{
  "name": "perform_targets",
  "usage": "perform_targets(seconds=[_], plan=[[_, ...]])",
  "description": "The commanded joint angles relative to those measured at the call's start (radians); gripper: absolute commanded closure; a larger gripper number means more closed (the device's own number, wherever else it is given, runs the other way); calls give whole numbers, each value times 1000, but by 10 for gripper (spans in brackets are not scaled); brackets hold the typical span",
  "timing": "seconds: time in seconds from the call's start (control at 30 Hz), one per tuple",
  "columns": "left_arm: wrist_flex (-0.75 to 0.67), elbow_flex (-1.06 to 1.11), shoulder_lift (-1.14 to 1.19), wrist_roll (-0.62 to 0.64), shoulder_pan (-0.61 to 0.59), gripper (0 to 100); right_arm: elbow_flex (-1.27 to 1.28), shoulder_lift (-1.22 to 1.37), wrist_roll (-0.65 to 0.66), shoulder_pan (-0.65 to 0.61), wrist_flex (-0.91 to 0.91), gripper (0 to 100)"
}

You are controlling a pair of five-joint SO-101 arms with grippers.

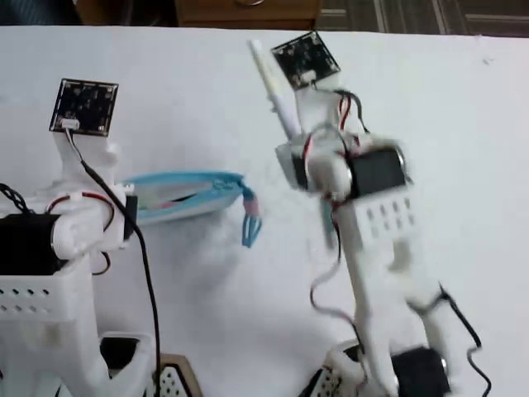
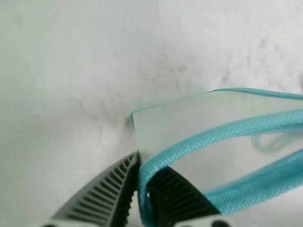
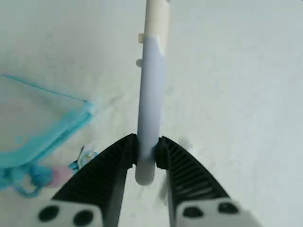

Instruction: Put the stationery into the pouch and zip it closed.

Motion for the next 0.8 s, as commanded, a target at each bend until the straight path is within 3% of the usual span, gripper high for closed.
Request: perform_targets(seconds=[0.0, 0.07, 0.23, 0.4, 0.77], plan=[[-3, -29, -1, 2, -10, 978, -23, -160, -3, -59, 18, 980], [-3, -29, -1, 2, -10, 978, -15, -226, 63, -81, 24, 980], [-3, -29, -1, 2, -10, 978, 37, -355, 370, -116, 147, 980], [-3, -29, 4, 2, -10, 978, 34, -383, 399, -183, 298, 980], [-3, -29, 2, 2, -10, 978, 6, -384, 457, -223, 309, 981]])
